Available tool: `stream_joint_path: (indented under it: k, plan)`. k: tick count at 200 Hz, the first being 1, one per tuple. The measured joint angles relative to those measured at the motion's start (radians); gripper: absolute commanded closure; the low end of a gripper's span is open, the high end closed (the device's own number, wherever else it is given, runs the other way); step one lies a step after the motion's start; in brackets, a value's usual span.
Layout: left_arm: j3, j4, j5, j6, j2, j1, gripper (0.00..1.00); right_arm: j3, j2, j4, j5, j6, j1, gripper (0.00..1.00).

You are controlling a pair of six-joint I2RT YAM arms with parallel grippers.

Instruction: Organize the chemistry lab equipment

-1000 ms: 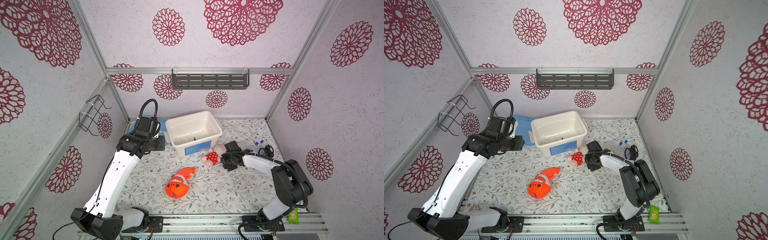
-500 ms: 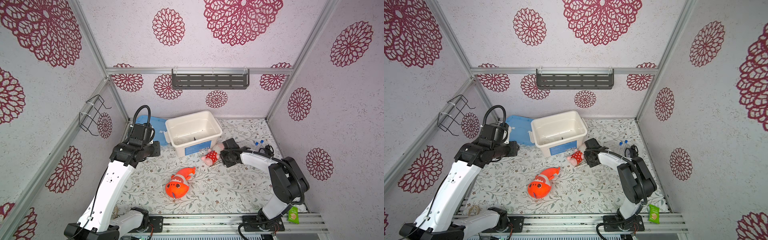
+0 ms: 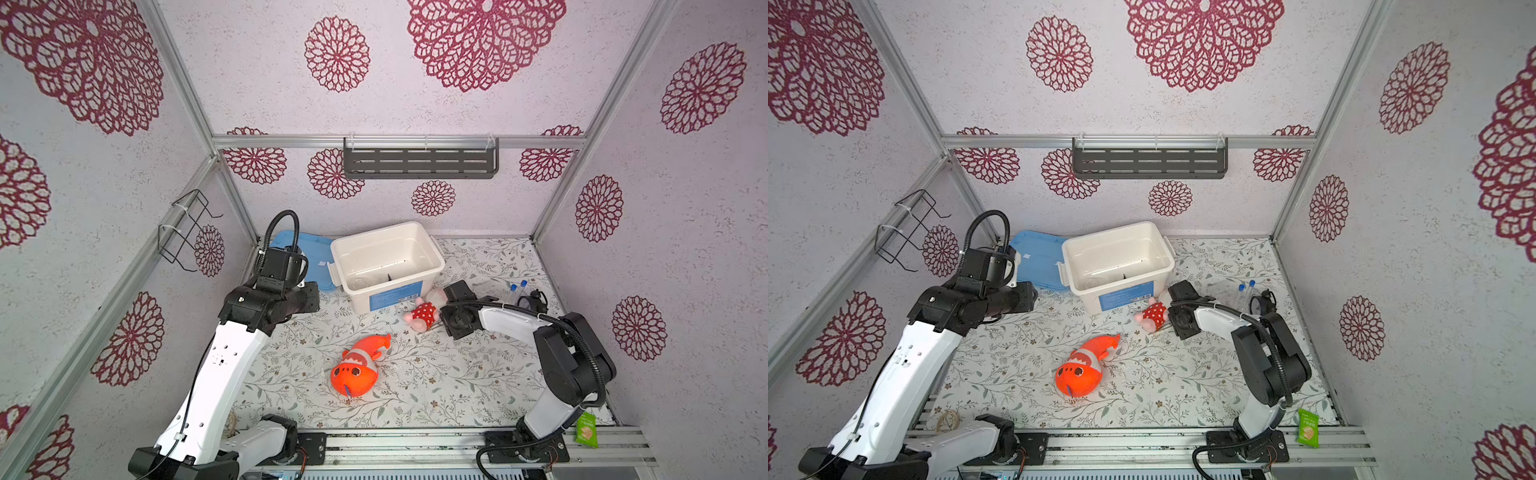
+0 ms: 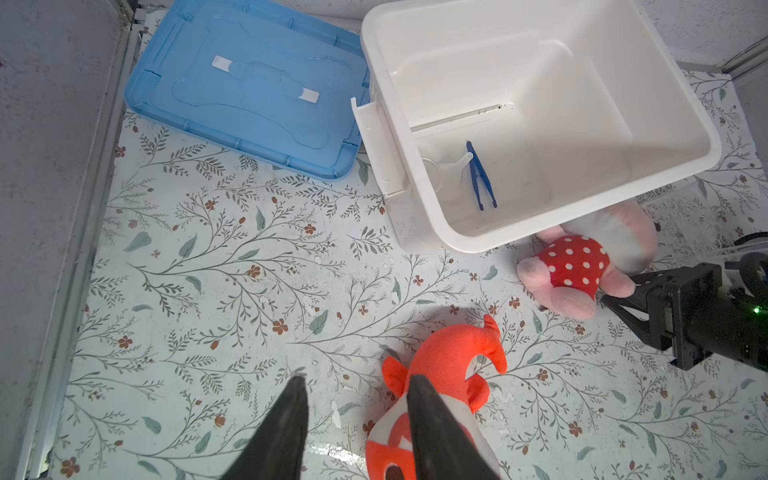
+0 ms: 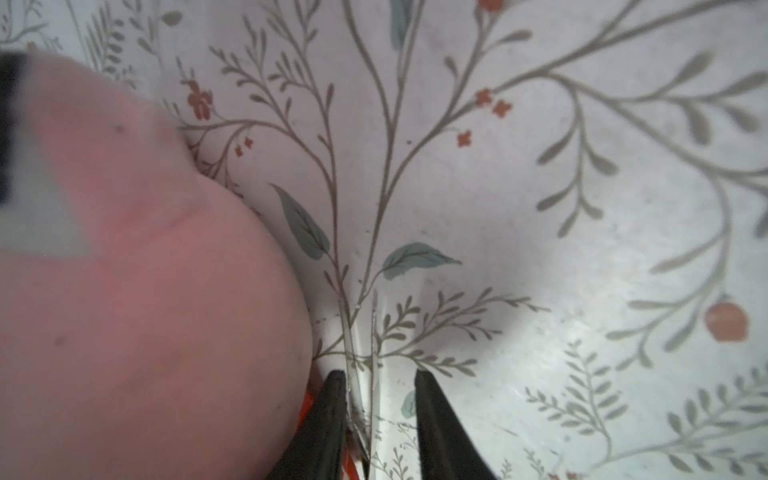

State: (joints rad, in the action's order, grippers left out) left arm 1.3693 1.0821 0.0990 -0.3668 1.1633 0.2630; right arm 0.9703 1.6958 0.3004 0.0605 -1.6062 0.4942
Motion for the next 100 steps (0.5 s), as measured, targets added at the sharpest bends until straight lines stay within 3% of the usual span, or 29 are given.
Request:
stream_joint_path:
  k: [100]
  plan:
    - [-0.019, 0.002, 0.015, 0.008, -0.002, -0.002, 0.56, 0.096, 0.096, 0.021, 0.014, 0.042, 0.027, 0.63]
